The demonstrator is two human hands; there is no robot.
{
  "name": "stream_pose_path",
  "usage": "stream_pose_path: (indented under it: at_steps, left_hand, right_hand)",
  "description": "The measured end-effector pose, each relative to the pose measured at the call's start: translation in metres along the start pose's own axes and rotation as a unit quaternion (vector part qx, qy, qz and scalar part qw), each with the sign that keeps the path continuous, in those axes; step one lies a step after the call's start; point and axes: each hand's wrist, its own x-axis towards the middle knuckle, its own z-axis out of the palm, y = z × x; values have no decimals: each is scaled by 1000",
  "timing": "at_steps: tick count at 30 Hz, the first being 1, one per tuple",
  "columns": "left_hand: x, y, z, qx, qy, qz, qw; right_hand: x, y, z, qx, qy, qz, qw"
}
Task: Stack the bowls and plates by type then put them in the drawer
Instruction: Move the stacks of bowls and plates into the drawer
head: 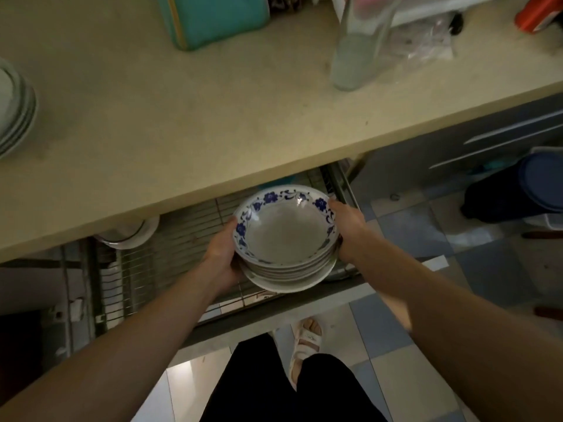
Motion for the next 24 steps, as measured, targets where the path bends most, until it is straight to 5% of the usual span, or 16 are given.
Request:
stream_pose_path:
  at_steps: [8,24]
  left_hand:
    - [62,-19,13,61,-6,79,995]
    - [148,-26,23,37,4,139,990]
  right_hand:
    - [61,7,-14,20,-51,20,998]
    - [129,26,3,7,-21,-15,1000]
